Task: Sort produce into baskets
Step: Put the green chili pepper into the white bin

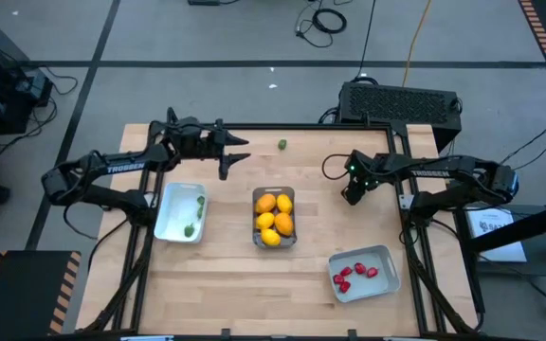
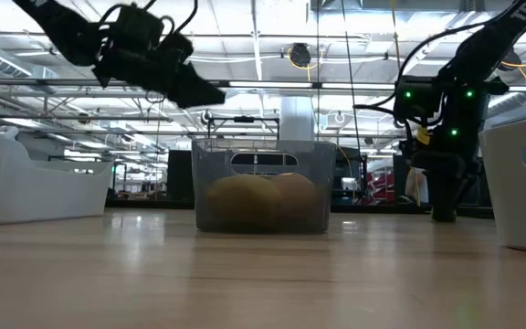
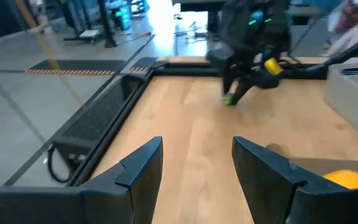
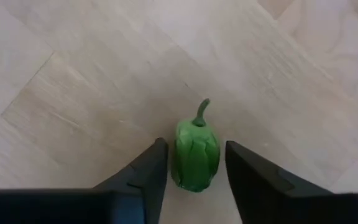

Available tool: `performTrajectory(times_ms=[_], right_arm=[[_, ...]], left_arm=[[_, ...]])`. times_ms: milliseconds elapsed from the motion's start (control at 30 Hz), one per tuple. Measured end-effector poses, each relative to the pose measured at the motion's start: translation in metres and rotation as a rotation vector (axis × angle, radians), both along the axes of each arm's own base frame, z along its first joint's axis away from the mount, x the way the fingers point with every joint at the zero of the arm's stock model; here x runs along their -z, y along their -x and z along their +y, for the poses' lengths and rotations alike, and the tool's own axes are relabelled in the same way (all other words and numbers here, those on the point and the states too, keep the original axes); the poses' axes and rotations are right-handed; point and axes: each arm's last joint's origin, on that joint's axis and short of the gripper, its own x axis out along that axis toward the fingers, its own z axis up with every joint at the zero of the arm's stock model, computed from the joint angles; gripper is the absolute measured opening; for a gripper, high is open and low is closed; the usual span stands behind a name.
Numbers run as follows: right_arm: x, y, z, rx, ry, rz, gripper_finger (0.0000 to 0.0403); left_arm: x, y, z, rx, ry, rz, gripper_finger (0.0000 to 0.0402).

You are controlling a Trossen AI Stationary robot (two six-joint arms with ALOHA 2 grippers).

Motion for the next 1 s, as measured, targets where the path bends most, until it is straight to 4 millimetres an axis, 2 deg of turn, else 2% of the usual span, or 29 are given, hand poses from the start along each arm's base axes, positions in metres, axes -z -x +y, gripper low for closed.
performTrajectory(times_ms=[267,433,533,633,767,867,1000], right_arm=[[-0.002,-0.003,0.000,-0.029,-0.031,-0.039,0.0066],[-0.026,-0.021,-0.008,-0.048,-0.005,-0.137,0.0042],[-0.049,-0.037,-0.015,-0.080,0.065,-0.241,0.0046],[-0.076,-0.059,-0.018,-0.132,0.168,-0.414,0.0053],[-0.109,-0.089,-0.011,-0.235,0.322,-0.692,0.0054],[-0.123,-0.111,0.002,-0.334,0.415,-0.857,0.0054],[-0.122,-0.141,0.022,-0.466,0.521,-1.023,0.0054]], left_arm=[[0.019,0.016,0.002,-0.053,0.002,-0.116,0.0200],[0.013,0.017,0.001,-0.049,-0.048,-0.180,0.0200],[0.013,0.017,0.001,-0.047,-0.066,-0.182,0.0200],[0.014,0.018,0.003,-0.052,-0.070,-0.169,0.0200],[0.016,0.022,0.009,-0.096,-0.057,-0.153,0.0200],[0.019,0.026,0.015,-0.160,-0.041,-0.119,0.0200],[0.022,0.031,0.021,-0.249,-0.034,-0.090,0.0200]])
